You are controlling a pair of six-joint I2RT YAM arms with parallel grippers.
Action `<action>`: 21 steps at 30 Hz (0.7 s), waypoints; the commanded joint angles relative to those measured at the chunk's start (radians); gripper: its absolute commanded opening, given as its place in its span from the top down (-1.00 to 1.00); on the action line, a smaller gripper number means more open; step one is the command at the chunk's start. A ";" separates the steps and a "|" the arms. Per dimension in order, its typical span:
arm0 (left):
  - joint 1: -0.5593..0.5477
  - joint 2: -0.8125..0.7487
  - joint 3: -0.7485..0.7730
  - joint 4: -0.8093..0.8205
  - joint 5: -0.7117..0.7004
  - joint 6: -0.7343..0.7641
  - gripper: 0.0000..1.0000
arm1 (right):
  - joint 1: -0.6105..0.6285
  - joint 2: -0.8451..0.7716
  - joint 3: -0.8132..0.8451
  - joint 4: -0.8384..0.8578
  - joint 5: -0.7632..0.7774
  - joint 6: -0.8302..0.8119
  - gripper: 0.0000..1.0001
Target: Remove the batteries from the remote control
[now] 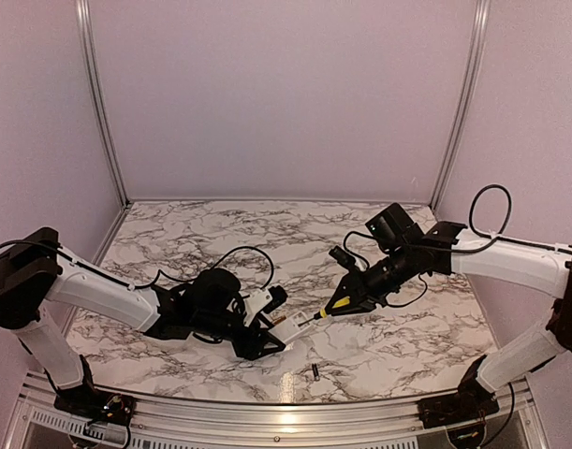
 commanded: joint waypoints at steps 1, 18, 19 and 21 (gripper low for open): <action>-0.006 0.016 0.035 -0.041 0.038 -0.010 1.00 | 0.013 -0.030 0.094 0.051 -0.058 -0.039 1.00; -0.006 -0.030 0.049 -0.132 -0.005 0.004 1.00 | -0.001 -0.039 0.295 -0.154 0.084 -0.112 1.00; -0.006 -0.037 0.045 -0.137 -0.017 0.002 1.00 | -0.002 -0.044 0.300 -0.154 0.096 -0.110 1.00; -0.006 -0.061 0.036 -0.142 -0.056 -0.004 1.00 | -0.002 -0.056 0.314 -0.151 0.132 -0.103 1.00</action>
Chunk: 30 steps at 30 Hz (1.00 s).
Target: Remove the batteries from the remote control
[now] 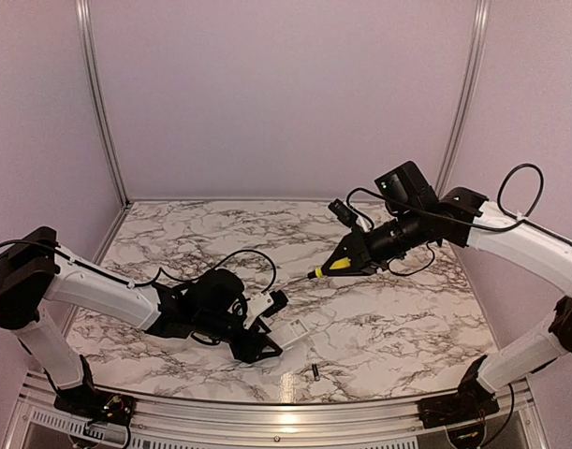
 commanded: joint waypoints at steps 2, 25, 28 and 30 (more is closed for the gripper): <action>-0.004 -0.085 -0.014 -0.033 -0.102 -0.010 1.00 | -0.006 -0.047 0.061 -0.027 0.107 -0.004 1.00; 0.206 -0.379 -0.202 -0.173 -0.534 -0.270 1.00 | -0.006 -0.140 -0.019 0.017 0.556 0.144 1.00; 0.249 -0.368 -0.199 -0.238 -0.584 -0.295 1.00 | -0.006 -0.139 -0.027 0.029 0.582 0.154 1.00; 0.287 -0.352 -0.197 -0.265 -0.605 -0.322 1.00 | -0.006 -0.134 -0.032 0.028 0.597 0.156 1.00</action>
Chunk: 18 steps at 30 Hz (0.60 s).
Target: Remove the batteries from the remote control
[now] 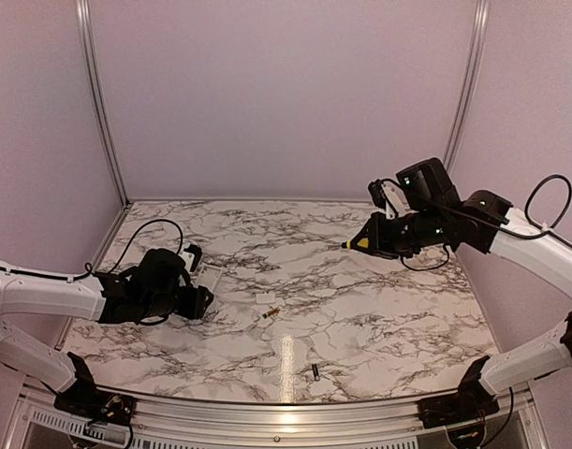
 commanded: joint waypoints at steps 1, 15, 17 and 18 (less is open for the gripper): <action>0.068 0.017 -0.007 -0.092 -0.091 -0.076 1.00 | -0.006 -0.006 -0.007 0.018 0.095 0.032 1.00; 0.150 0.159 0.010 -0.145 -0.099 -0.174 1.00 | -0.088 0.137 0.027 0.069 0.183 -0.041 1.00; 0.154 0.175 0.017 -0.161 -0.103 -0.181 1.00 | -0.107 0.155 0.028 0.085 0.170 -0.055 1.00; 0.154 0.182 0.020 -0.165 -0.106 -0.184 1.00 | -0.113 0.165 0.030 0.089 0.169 -0.062 1.00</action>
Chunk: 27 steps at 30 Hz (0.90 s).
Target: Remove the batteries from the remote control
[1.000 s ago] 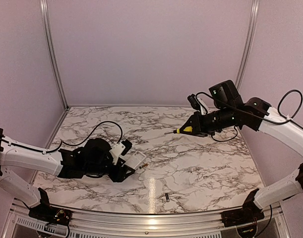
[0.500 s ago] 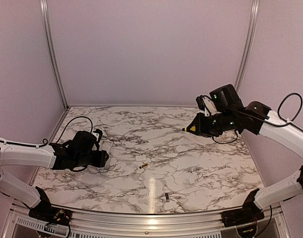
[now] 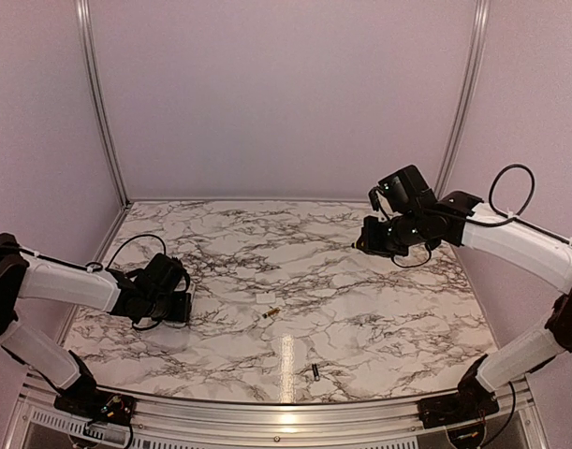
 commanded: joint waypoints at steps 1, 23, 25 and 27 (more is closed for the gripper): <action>0.009 0.035 0.021 -0.041 -0.024 -0.031 1.00 | -0.037 0.036 0.045 0.048 0.010 -0.042 1.00; 0.009 0.110 0.069 -0.066 -0.029 -0.052 -0.53 | -0.039 0.270 0.147 0.118 -0.009 -0.147 1.00; 0.009 0.109 0.069 -0.069 -0.029 -0.054 -0.64 | -0.039 0.274 0.147 0.120 -0.011 -0.151 1.00; 0.009 0.103 0.071 -0.073 -0.029 -0.057 -0.74 | -0.040 0.276 0.145 0.124 -0.011 -0.155 1.00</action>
